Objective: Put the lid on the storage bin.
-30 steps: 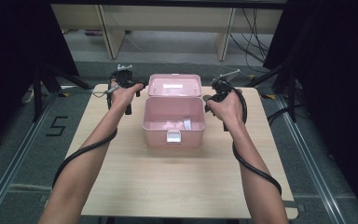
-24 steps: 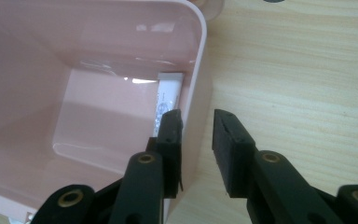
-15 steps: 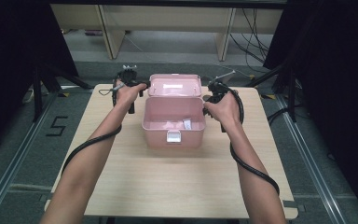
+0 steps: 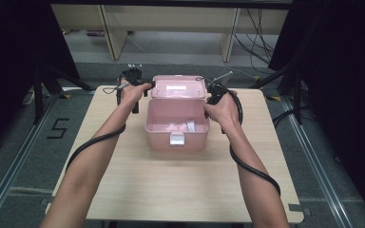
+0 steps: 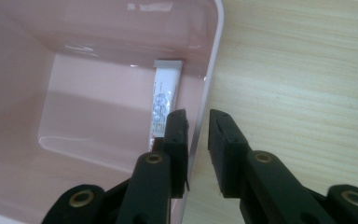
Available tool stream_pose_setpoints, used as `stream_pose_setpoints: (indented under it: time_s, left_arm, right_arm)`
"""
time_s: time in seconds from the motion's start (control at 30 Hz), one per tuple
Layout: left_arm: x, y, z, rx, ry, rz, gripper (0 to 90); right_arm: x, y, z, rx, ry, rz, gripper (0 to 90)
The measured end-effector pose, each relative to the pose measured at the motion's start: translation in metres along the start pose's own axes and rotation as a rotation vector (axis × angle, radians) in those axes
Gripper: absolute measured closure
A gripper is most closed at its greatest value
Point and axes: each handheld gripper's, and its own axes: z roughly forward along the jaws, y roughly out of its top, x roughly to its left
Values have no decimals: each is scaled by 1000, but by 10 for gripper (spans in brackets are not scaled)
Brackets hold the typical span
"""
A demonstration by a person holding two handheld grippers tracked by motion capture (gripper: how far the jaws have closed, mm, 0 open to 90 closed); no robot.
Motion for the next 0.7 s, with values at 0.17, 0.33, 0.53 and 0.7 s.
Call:
stream_pose_setpoints:
  time_s: [0.17,0.33,0.53,0.7]
  left_arm:
    - [1,0,5,10,6,-8,563]
    - [3,-2,12,43,21,-14,572]
    - [5,-5,18,85,44,-15,601]
    - [6,-7,21,104,47,-26,637]
  right_arm:
    - [2,1,2,6,-5,7,808]
    - [3,1,4,13,-22,10,837]
    - [3,1,5,19,-27,17,847]
    - [4,0,5,14,-29,16,848]
